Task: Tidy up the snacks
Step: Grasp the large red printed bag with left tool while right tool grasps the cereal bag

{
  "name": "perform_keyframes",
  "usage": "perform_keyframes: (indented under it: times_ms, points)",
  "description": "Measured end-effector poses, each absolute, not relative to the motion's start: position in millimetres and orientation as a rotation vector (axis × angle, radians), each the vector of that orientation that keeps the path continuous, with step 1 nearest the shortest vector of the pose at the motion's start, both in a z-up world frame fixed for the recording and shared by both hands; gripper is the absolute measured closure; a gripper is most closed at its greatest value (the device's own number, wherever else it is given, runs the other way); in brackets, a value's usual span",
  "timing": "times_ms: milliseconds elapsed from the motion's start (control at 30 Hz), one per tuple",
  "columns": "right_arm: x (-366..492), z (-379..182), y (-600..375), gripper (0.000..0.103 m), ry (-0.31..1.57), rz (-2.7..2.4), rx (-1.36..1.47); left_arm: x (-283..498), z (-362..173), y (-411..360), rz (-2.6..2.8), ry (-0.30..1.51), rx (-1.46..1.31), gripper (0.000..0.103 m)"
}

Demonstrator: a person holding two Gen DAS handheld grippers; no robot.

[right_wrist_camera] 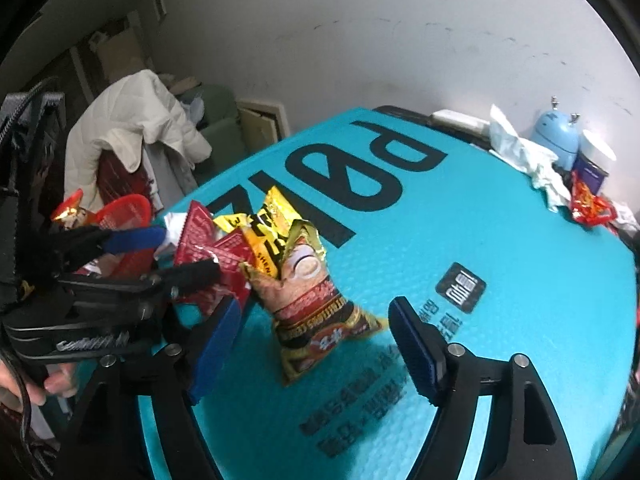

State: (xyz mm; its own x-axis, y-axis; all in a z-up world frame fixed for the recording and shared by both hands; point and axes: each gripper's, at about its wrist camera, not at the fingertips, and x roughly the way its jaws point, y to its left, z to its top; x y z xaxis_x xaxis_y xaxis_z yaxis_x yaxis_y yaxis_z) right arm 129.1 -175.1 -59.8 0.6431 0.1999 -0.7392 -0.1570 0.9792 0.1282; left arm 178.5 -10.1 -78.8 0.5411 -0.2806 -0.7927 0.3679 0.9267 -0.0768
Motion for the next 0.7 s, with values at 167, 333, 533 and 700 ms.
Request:
perform_keyframes:
  times_ms: [167,333,533,700]
  points:
    - [145.9,-71.8,-178.5,0.022,0.864,0.26,0.046,190.7,-88.5,-14.2,-0.393,0.949,0.116,0.018]
    - [156.7,-84.8,-180.3,0.022,0.897,0.319,0.05,196.2,-96.1,-18.5,-0.39,0.956,0.149,0.018]
    - [156.4,-96.6,-180.5,0.041,0.936,0.332,0.051,196.0,-100.1,-27.7,-0.448,0.955,0.168,0.018]
    - [147.1,-95.0,-179.3,0.049,0.943,0.31,0.023,194.4,-104.3,-36.8,-0.537,0.987,0.153,0.018]
